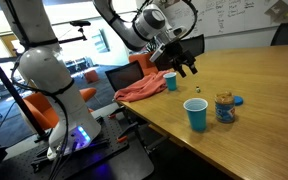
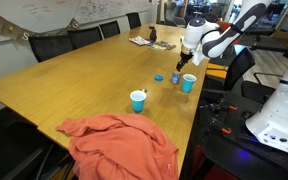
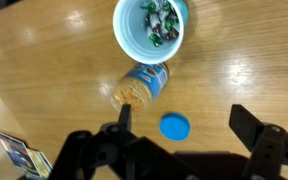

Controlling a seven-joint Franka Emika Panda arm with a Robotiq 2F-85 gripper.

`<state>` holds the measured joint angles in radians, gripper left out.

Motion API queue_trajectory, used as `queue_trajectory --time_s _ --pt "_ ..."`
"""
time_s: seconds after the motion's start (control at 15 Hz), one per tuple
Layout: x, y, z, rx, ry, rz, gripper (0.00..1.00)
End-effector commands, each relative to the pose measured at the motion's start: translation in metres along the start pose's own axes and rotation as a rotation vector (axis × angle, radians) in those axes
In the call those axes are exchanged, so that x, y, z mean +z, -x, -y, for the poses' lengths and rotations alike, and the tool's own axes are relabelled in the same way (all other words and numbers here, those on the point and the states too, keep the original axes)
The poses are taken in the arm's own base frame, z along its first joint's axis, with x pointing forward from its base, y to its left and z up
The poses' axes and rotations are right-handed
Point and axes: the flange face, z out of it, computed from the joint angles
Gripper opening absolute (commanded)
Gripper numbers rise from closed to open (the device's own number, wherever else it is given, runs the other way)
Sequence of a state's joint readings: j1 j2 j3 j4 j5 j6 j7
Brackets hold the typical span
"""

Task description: Pour the sweets from the left blue cup onto the table then pick the sweets one at a time and put them in the right blue cup

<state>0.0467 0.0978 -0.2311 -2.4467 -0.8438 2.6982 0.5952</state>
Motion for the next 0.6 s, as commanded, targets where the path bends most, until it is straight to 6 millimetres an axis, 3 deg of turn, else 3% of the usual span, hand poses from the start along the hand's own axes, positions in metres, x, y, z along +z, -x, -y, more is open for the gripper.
queue_trajectory --time_s 0.0,0.33,0.53 --pt "-0.012 -0.022 0.025 -0.122 -0.112 -0.116 1.0" --pt "0.026 -0.045 0.081 -0.318 -0.299 -0.176 1.0" --pt "0.045 -0.067 0.103 -0.452 -0.407 -0.171 1.0"
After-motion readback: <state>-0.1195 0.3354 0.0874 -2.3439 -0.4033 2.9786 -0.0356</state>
